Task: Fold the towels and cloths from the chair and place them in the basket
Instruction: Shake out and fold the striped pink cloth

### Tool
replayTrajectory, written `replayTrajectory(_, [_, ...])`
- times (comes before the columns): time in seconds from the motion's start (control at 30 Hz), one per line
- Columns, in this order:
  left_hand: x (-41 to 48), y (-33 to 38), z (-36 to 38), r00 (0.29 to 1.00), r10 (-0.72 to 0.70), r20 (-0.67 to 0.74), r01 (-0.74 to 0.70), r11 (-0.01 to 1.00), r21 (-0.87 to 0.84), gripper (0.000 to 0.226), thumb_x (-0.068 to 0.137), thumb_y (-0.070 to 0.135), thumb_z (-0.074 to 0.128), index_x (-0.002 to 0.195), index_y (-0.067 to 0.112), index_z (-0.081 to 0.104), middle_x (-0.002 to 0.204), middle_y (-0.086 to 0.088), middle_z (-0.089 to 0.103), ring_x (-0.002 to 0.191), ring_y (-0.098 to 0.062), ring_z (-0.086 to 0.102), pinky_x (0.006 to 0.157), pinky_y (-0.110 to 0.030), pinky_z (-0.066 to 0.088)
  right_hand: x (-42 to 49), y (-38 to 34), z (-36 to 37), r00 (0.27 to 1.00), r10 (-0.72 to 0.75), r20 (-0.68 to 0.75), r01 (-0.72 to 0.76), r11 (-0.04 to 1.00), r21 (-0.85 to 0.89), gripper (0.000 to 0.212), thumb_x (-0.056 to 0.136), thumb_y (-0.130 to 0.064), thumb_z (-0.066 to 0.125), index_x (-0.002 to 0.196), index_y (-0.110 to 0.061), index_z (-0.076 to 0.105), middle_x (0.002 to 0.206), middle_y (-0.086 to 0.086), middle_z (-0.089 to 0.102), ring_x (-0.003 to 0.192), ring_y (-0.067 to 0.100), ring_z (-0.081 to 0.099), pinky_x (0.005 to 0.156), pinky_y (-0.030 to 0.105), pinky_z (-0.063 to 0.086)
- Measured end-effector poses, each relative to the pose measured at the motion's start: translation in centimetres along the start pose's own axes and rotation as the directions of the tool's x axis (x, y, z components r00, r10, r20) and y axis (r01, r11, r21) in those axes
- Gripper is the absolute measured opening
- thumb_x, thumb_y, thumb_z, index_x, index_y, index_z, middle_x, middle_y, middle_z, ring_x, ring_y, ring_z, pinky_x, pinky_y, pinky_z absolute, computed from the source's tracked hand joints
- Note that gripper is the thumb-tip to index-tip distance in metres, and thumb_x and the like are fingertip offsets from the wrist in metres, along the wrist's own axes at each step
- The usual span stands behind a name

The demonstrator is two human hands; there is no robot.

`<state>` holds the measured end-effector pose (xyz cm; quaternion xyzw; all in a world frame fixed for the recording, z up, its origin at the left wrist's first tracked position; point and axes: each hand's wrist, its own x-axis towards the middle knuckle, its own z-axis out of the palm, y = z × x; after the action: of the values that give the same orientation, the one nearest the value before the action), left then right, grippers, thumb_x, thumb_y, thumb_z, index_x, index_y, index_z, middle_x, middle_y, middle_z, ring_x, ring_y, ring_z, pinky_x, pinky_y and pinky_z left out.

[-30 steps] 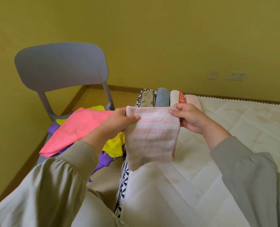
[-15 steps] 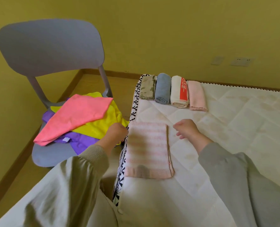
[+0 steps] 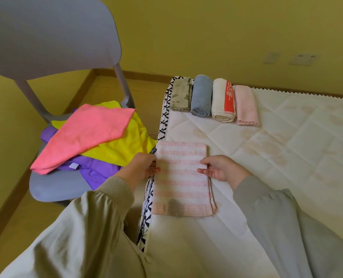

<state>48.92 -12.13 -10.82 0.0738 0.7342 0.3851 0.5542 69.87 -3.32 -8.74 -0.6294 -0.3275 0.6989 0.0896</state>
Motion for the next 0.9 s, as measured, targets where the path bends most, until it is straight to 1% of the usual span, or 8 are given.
replayTrajectory(0.1, [-0.7,0.6,0.1,0.997,-0.022,0.075,0.024,0.999,-0.026,0.031,0.095,0.004,0.051,0.123,-0.007,0.048,0.099,-0.02,0.056,0.041,-0.019,0.062,0.037,-0.021,0.048,0.3,-0.1,0.0,1.0,0.009,0.004,-0.009,1.0,-0.003,0.021,0.092,0.008,0.048,0.112,0.002,0.044,0.117,0.015,0.045,0.05,0.021,0.068,0.039,0.017,0.049])
replayTrajectory(0.2, [-1.4,0.9,0.6,0.987,-0.039,0.157,0.044,0.999,-0.028,0.034,0.095,0.002,0.05,0.127,-0.006,0.042,0.101,-0.02,0.06,0.05,-0.023,0.068,0.04,-0.023,0.052,0.6,-0.1,-0.1,0.999,0.036,0.019,-0.035,0.999,-0.005,0.036,0.094,0.009,0.042,0.13,0.005,0.037,0.134,0.016,0.042,0.059,0.027,0.071,0.042,0.02,0.053])
replayTrajectory(0.33, [-1.8,0.7,1.6,0.985,-0.02,0.169,0.026,0.999,-0.03,0.041,0.096,-0.002,0.047,0.134,-0.009,0.032,0.105,-0.026,0.063,0.057,-0.025,0.07,0.043,-0.023,0.054,0.9,0.0,-0.2,1.0,0.012,-0.003,-0.012,1.0,-0.002,0.047,0.094,0.01,0.041,0.141,0.005,0.031,0.146,0.02,0.036,0.073,0.031,0.07,0.048,0.025,0.056])
replayTrajectory(0.4, [-1.6,0.6,1.8,0.987,0.0,0.158,0.008,0.999,-0.05,0.045,0.095,-0.003,0.049,0.136,-0.01,0.032,0.099,-0.027,0.067,0.059,-0.025,0.071,0.043,-0.024,0.054,1.2,-0.2,-0.2,0.998,-0.041,-0.036,0.04,0.999,-0.037,0.05,0.094,0.011,0.041,0.143,0.004,0.029,0.147,0.02,0.036,0.071,0.027,0.07,0.049,0.025,0.056])
replayTrajectory(0.53, [-1.2,0.4,2.0,0.989,0.058,0.138,-0.038,0.989,-0.144,0.048,0.092,-0.007,0.051,0.137,-0.005,0.037,0.078,-0.022,0.071,0.06,-0.022,0.071,0.046,-0.025,0.055,1.1,-0.8,-0.3,0.991,-0.126,-0.05,0.121,0.988,-0.093,0.046,0.095,0.01,0.04,0.14,0.005,0.032,0.139,0.02,0.047,0.07,0.023,0.069,0.061,0.026,0.058])
replayTrajectory(0.67, [-1.2,0.2,1.9,0.977,0.134,0.164,-0.097,0.971,-0.216,0.035,0.09,-0.008,0.053,0.125,-0.006,0.049,0.093,-0.022,0.069,0.063,-0.018,0.071,0.055,-0.026,0.058,0.7,-1.1,-0.5,0.974,-0.225,-0.012,0.222,0.968,-0.121,0.032,0.095,0.01,0.04,0.127,0.007,0.047,0.128,0.021,0.057,0.084,0.026,0.067,0.081,0.032,0.053])
replayTrajectory(0.8, [-1.2,0.2,1.9,0.96,0.217,0.177,-0.149,0.931,-0.333,0.019,0.091,-0.007,0.053,0.105,0.002,0.063,0.108,-0.019,0.067,0.073,-0.017,0.072,0.064,-0.025,0.059,0.5,-1.1,-0.9,0.937,-0.348,-0.004,0.347,0.936,-0.063,0.029,0.091,0.012,0.047,0.117,0.003,0.055,0.12,0.02,0.062,0.087,0.02,0.068,0.086,0.029,0.051])
replayTrajectory(0.9, [-1.2,-0.2,1.8,0.952,0.228,0.206,-0.147,0.927,-0.345,0.021,0.091,-0.006,0.052,0.102,0.005,0.065,0.109,-0.016,0.068,0.087,-0.021,0.071,0.075,-0.027,0.059,0.3,-0.6,-1.2,0.933,-0.359,0.028,0.358,0.933,0.037,0.032,0.089,0.016,0.044,0.113,-0.001,0.056,0.111,0.019,0.064,0.094,0.024,0.066,0.089,0.031,0.05])
